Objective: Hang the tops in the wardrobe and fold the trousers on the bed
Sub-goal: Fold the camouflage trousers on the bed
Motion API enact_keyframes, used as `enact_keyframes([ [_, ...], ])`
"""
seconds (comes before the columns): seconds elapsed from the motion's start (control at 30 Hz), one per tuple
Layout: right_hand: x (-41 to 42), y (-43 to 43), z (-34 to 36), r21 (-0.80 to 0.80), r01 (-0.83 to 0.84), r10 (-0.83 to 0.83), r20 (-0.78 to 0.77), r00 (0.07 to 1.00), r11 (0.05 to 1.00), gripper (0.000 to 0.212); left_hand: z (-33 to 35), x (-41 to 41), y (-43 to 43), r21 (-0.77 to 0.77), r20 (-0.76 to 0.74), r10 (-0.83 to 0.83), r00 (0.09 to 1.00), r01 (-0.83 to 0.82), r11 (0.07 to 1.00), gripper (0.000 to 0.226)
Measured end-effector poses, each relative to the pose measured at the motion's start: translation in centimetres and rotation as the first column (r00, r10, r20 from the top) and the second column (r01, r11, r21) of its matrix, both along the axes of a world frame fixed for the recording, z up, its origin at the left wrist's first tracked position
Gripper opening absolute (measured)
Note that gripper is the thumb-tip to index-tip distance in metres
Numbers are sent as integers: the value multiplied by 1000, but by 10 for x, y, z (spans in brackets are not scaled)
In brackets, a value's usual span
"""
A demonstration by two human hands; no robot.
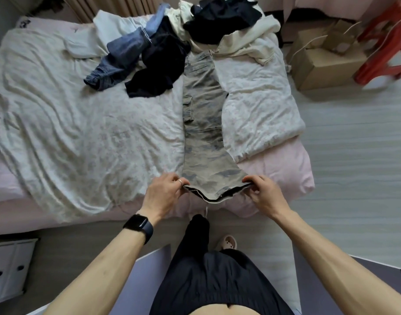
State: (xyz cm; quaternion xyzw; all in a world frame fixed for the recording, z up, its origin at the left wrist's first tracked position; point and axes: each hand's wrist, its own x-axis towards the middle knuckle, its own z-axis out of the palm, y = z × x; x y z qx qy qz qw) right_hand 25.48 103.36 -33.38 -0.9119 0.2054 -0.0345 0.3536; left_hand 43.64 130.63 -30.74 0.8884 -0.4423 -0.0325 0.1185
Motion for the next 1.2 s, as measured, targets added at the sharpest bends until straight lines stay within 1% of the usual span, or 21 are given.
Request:
enact_keyframes([
  [0.03, 5, -5, -1, -141, -24, 32, 55, 998, 990, 19, 1, 9, -1, -37, 46, -29, 999, 31, 999, 25],
  [0.1, 13, -14, -1, -368, -35, 100, 158, 982, 929, 22, 3, 24, -3, -86, 124, -116, 985, 128, 988, 22],
  [0.2, 22, -21, 9, -485, -71, 202, 224, 953, 872, 31, 7, 36, -4, -61, 170, -213, 962, 226, 972, 22],
  [0.27, 21, -18, 7, -547, -149, 285, 172, 943, 824, 25, 4, 33, 1, -1, 170, -233, 958, 237, 972, 18],
  [0.33, 13, -11, 0, -578, -243, 336, 58, 940, 779, 13, -5, 23, 7, 116, 168, -282, 945, 265, 957, 23],
  [0.37, 9, -6, -3, -588, -282, 352, 5, 936, 759, 12, -9, 16, 12, 187, 165, -313, 935, 282, 941, 26],
  [0.43, -1, 2, -8, -589, -346, 374, -79, 924, 730, 22, -14, 4, 19, 253, 187, -360, 914, 309, 917, 19],
  [0.5, -8, 11, -7, -559, -385, 368, -149, 918, 735, 27, -20, -6, 25, 318, 201, -375, 905, 302, 899, 12],
  [0.57, -15, 22, -9, -488, -416, 329, -258, 908, 767, 28, -18, -23, 26, 426, 106, -345, 933, 271, 863, 22],
  [0.6, -16, 28, -10, -408, -455, 311, -372, 875, 791, 27, -18, -34, 27, 473, 55, -295, 954, 235, 849, 26],
  [0.63, -14, 34, -6, -326, -489, 307, -475, 825, 809, 24, -10, -43, 24, 530, -47, -215, 975, 207, 823, 26],
  [0.7, -9, 46, 5, -118, -569, 361, -665, 653, 814, 25, -1, -55, 12, 654, -251, -22, 968, 186, 733, 25],
  [0.8, -1, 53, 34, 144, -666, 498, -780, 379, 732, 34, 10, -58, -10, 734, -391, -16, 920, 322, 598, 29],
  [0.83, 1, 50, 42, 203, -654, 512, -796, 323, 729, 33, 12, -57, -16, 737, -428, -4, 904, 352, 577, 30],
  [0.87, 4, 44, 49, 232, -626, 507, -807, 303, 745, 32, 14, -53, -21, 729, -454, 10, 891, 365, 578, 29],
  [0.9, 8, 35, 53, 225, -601, 488, -812, 320, 767, 29, 17, -46, -25, 710, -471, 13, 882, 370, 599, 29],
  [0.93, 10, 25, 56, 188, -577, 462, -804, 374, 795, 28, 19, -37, -28, 682, -471, 7, 882, 359, 637, 27],
  [1.03, 18, -12, 55, 15, -418, 327, -646, 690, 909, 22, 24, -4, -35, 516, -417, 33, 908, 206, 831, 21],
  [1.1, 25, -33, 52, 10, -172, 159, -435, 886, 985, 13, 28, 17, -38, 331, -440, 142, 887, 13, 944, 16],
  [1.13, 32, -41, 51, 43, -49, 61, -332, 941, 998, 13, 29, 28, -41, 237, -461, 183, 868, -78, 968, 16],
  [1.2, 47, -48, 49, 108, 129, -110, -164, 980, 986, 22, 29, 43, -46, 55, -495, 228, 838, -231, 971, 20],
])
